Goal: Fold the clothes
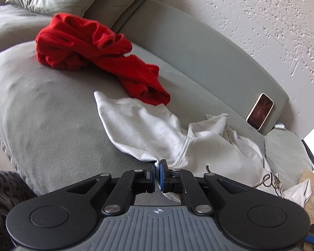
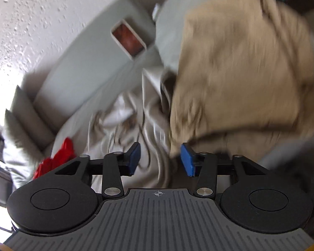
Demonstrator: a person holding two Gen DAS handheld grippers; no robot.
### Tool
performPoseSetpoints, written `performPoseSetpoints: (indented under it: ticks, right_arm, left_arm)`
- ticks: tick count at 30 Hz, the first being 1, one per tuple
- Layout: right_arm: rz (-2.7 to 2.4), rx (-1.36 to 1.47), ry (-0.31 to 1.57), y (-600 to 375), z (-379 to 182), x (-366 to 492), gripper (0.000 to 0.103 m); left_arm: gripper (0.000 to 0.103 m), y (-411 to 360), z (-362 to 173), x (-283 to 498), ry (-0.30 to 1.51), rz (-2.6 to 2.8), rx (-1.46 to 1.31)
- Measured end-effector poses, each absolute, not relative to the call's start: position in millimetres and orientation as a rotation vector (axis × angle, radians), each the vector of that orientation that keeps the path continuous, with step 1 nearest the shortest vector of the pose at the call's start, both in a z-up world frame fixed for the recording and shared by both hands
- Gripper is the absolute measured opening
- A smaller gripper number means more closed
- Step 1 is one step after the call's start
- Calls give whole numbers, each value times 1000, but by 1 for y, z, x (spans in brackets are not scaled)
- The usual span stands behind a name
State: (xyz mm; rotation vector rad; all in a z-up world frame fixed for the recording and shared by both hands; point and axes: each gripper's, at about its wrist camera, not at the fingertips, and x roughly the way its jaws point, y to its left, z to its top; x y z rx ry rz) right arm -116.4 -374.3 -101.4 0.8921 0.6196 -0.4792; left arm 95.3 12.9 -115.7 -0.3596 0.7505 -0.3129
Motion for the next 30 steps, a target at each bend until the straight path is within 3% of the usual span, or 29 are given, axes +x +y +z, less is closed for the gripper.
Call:
performPoseSetpoints:
  ticks: [4,8,13,22,25,26,30]
  right_arm:
    - [-496,955,636,-368,-125,-109,40]
    - [-513,1017,653,-361,-149,-101,53]
    - [-533,1083,660,-354,-175,-91,53]
    - [-509,974,616,-355,-175,-63,52]
    - [-445,1010,667,-349,-177,-53,12]
    - [-430,994,681,-345,-172,-52,6]
    - [-359,878,584,-333,-119,-61,3]
  left_arm:
    - [3,16,-106,91,664,-289,-349]
    - [3,30,-103,94,635,-227,-403]
    - [3,46,-108,102,668,-163,-485]
    - [3,48,-101,108,623,-177,-491]
    - [3,46,-95,113,593,-198,-473]
    - [3,45,-94,116,587,-201,-473]
    - [3,49,-97,129,611,-196,-518]
